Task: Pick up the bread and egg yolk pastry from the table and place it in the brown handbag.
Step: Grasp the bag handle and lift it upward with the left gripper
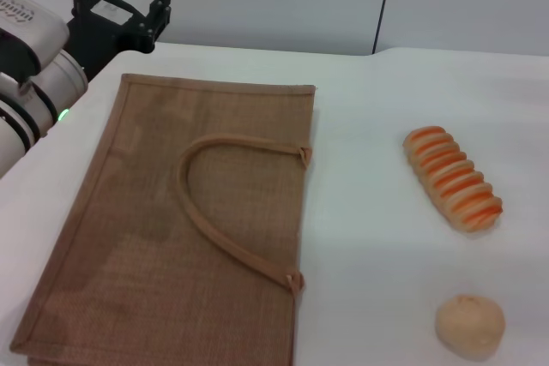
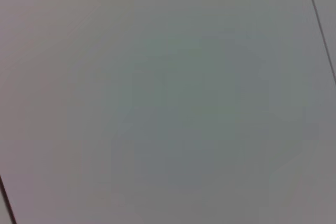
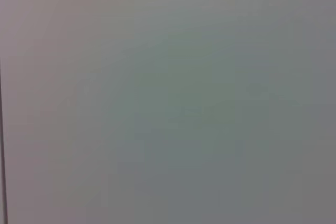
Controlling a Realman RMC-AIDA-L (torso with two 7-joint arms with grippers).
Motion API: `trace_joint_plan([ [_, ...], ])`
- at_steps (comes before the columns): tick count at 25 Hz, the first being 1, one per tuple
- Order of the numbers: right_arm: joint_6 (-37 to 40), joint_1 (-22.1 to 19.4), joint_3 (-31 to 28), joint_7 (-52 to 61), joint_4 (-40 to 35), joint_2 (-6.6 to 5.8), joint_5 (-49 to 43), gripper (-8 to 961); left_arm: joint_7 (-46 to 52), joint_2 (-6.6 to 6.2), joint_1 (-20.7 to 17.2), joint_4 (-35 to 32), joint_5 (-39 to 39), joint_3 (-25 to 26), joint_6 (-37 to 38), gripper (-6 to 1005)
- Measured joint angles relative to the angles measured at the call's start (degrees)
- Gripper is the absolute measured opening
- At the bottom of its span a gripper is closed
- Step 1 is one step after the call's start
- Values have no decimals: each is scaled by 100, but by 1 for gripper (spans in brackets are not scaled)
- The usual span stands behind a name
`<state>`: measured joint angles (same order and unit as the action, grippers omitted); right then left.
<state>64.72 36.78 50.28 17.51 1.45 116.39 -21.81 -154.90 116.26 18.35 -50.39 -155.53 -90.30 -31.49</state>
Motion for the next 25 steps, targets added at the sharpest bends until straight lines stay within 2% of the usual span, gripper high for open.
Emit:
trace_joint_plan([
  [1, -40, 9, 9, -5, 2, -3, -1, 761, -2, 1, 14, 11, 16, -5, -3, 562],
  [11, -280, 54, 24, -59, -20, -3, 2, 762, -9, -4, 42, 44, 25, 4, -7, 490],
  [17, -524, 106, 2, -62, -33, -9, 4, 762, 494, -37, 46, 24, -11, -8, 8, 502],
  [21, -550, 109, -4, -68, -39, -12, 12, 762, 1390, -175, 58, -78, 240, -144, 245, 501],
  [25, -569, 94, -13, -70, -41, -20, 40, 761, 2731, -382, 63, -299, 1226, -389, 663, 501],
])
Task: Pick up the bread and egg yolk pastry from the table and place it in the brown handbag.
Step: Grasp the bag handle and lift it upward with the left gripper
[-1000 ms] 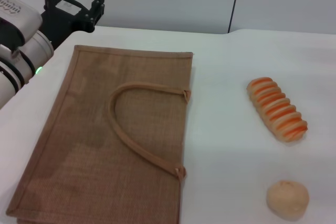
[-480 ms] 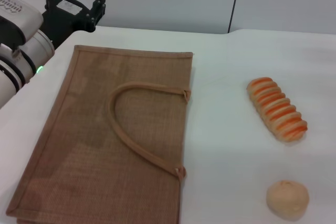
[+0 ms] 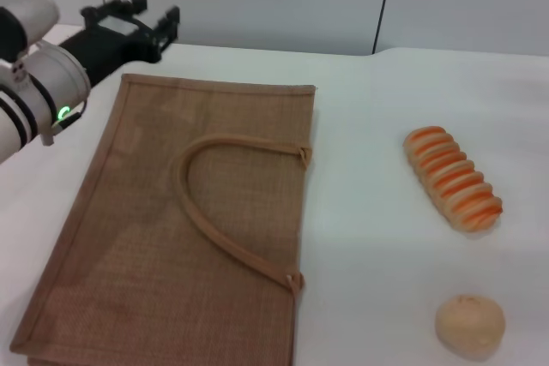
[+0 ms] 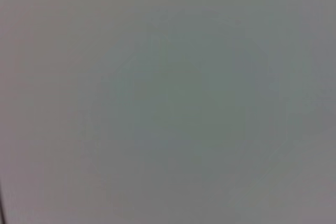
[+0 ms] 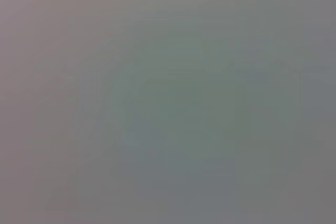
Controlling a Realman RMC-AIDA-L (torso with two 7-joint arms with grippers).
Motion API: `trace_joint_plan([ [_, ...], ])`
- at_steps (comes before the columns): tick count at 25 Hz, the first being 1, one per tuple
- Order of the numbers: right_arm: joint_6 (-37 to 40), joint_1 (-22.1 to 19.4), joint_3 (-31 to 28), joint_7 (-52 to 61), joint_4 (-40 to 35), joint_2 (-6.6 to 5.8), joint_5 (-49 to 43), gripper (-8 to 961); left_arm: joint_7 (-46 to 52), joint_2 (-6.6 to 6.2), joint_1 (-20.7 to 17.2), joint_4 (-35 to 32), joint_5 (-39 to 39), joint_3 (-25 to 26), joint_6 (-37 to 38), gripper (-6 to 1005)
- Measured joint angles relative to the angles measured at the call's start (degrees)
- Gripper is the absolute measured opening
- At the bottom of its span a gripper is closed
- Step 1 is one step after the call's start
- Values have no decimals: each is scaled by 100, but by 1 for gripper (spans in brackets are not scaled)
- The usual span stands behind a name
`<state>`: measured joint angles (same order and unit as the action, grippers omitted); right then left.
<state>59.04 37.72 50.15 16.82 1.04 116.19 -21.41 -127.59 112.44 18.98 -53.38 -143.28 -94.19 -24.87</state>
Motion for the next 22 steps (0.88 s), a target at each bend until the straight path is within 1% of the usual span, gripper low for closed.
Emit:
trace_joint_plan([
  [1, -30, -10, -2, -1, -5, -2, 8, 761, 441, -51, -6, -94, 391, -81, 87, 501],
  [3, -130, -21, -5, -2, -34, -2, 15, 761, 1154, -102, -32, -211, 1045, -131, 150, 501],
  [11, -315, -33, -6, -3, -65, -1, 16, 760, 3972, -180, -11, -408, 3904, -114, 76, 500],
  [14, -384, -33, -6, -3, -86, -3, 19, 760, 4804, -181, -2, -518, 4824, -63, -149, 500],
  [16, -429, -34, -6, -3, -119, -5, 21, 760, 5403, -218, 22, -630, 5384, -15, -400, 500],
  [17, -438, -35, -6, -3, -129, -5, 22, 760, 5551, -230, 31, -670, 5506, 3, -476, 500],
  [18, -438, -35, -7, -3, -129, -6, 23, 760, 6037, -259, 57, -802, 5958, 86, -714, 500],
  [19, -438, -35, -7, -3, -129, -6, 23, 760, 6256, -264, 65, -880, 6199, 151, -832, 499],
  [22, -443, -27, -14, -3, -130, -7, 23, 760, 6695, -204, 78, -1095, 6872, 512, -1187, 499],
])
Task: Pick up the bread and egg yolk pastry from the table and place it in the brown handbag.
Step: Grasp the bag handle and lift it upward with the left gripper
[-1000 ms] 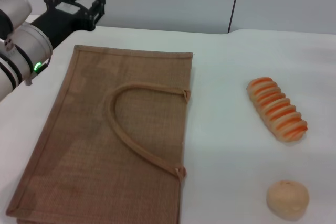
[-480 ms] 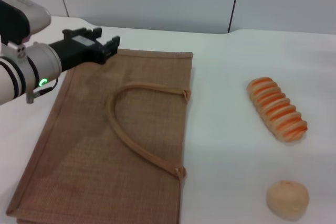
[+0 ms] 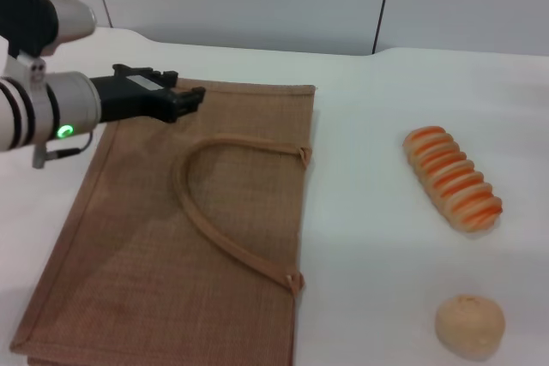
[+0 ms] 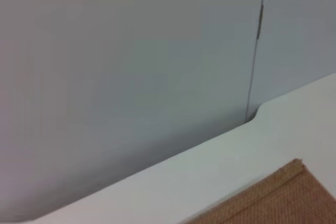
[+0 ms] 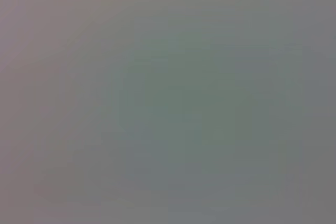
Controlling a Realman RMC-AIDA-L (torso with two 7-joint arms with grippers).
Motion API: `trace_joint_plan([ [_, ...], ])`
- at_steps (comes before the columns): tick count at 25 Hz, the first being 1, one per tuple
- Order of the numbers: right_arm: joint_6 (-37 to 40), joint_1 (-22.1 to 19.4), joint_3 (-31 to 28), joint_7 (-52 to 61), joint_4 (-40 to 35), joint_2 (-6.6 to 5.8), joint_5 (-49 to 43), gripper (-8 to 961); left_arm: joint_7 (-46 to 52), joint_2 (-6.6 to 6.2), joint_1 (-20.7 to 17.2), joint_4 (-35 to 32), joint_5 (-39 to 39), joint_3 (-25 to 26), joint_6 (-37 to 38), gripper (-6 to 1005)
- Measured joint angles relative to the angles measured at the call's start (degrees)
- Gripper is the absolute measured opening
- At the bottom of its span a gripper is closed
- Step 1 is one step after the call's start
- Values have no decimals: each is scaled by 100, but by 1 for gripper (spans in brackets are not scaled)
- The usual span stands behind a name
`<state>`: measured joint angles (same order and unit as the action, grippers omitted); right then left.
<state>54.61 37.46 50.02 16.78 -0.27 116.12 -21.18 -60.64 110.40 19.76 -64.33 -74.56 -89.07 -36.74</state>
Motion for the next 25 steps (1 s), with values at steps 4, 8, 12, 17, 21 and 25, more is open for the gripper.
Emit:
trace_joint_plan([
  [4, -55, 14, -1, 0, 0, 2, 0, 760, 406, 138, 89, -212, 825, 595, -786, 499],
  [8, -65, 26, -1, 0, 0, 5, 0, 760, 583, 227, 238, -369, 1424, 1067, -1489, 499],
  [12, -65, 34, -1, 0, 0, 7, 0, 759, 795, 266, 403, -386, 1861, 1419, -1986, 498],
  [17, -65, 34, -1, 22, 0, 6, 0, 759, 1011, 289, 559, -341, 2320, 1652, -2326, 498],
  [21, -65, 39, -1, 40, 0, 1, 0, 759, 1070, 310, 638, -301, 2505, 1662, -2444, 497],
  [25, -65, 41, -9, 43, -1, 0, 4, 759, 1144, 330, 805, -20, 2605, 1664, -2471, 497],
])
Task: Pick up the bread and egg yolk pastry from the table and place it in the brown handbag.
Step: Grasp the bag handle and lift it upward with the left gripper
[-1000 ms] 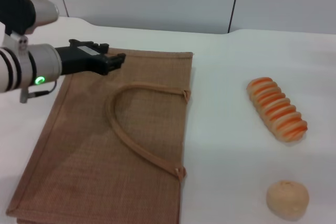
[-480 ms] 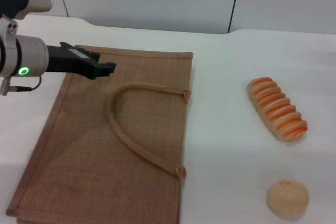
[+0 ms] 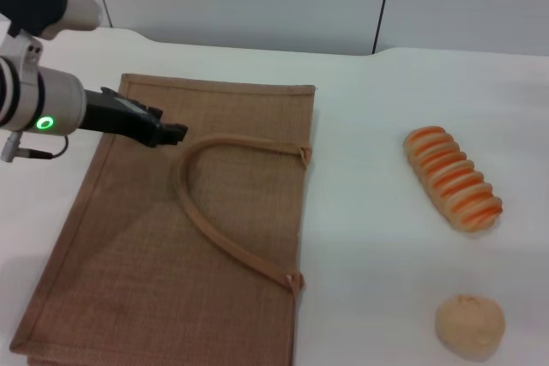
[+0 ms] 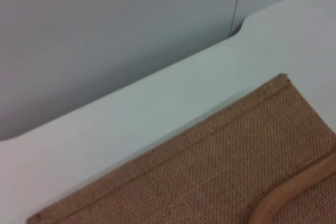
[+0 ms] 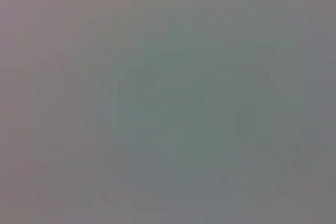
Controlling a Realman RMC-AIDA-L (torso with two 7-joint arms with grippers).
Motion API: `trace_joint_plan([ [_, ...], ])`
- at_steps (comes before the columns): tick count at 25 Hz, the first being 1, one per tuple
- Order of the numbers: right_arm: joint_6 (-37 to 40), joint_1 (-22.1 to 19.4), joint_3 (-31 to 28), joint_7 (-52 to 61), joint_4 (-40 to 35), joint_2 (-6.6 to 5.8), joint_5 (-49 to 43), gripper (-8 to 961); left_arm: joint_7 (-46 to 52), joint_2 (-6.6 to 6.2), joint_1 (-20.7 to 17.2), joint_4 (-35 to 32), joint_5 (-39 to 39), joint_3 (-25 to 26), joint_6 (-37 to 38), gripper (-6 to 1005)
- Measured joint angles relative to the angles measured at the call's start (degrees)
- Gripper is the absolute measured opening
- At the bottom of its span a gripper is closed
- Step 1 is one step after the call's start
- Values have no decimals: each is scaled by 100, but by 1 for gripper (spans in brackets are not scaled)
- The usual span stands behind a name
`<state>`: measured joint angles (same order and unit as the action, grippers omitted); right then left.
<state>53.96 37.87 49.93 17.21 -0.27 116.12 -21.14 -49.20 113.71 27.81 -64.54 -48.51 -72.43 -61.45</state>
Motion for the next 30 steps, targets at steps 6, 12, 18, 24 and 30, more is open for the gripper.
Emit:
trace_joint_plan([
  [6, -2, 1, -1, 2, -6, -2, 5, 759, 54, -7, 206, 338, 166, 1, -65, 497],
  [12, -41, 5, -2, 2, -10, -2, 5, 760, 25, -8, 389, 692, 224, 1, -37, 496],
  [18, -58, 10, -10, 2, -19, -2, 5, 760, 23, -1, 486, 821, 309, 1, -7, 496],
  [24, -61, 20, -10, 1, -19, -2, 5, 760, 12, 3, 618, 1059, 331, 1, 54, 495],
  [30, -70, 55, -10, 2, -16, 6, 5, 760, 7, 23, 726, 1186, 334, -7, 65, 492],
])
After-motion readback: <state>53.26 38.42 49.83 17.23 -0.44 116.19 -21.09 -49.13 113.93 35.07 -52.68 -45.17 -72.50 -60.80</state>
